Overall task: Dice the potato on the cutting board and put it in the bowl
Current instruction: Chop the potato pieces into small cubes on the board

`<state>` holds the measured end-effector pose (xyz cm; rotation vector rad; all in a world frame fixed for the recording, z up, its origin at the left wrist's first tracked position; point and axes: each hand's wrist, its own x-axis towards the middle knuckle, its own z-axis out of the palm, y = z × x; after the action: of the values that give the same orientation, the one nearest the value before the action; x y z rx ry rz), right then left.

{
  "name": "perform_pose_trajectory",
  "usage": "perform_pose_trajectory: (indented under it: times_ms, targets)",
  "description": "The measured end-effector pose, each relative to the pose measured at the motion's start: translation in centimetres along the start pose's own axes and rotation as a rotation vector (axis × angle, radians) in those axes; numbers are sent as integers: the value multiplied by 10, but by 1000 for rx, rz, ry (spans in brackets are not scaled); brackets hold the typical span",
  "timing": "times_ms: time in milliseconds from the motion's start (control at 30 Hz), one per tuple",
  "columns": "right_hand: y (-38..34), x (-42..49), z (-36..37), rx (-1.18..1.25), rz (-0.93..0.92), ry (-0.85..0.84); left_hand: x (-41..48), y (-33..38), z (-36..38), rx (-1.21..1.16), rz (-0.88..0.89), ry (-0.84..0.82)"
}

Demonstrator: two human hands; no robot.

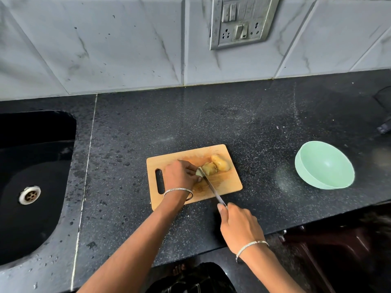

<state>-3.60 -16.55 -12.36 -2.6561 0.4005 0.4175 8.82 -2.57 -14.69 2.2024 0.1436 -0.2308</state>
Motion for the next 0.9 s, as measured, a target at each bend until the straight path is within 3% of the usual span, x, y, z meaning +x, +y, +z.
perform_pose_trajectory:
  times_ms: [900]
  targets:
    - [-16,19,6,47,-62,2,1,-3,3,-85,-74,15]
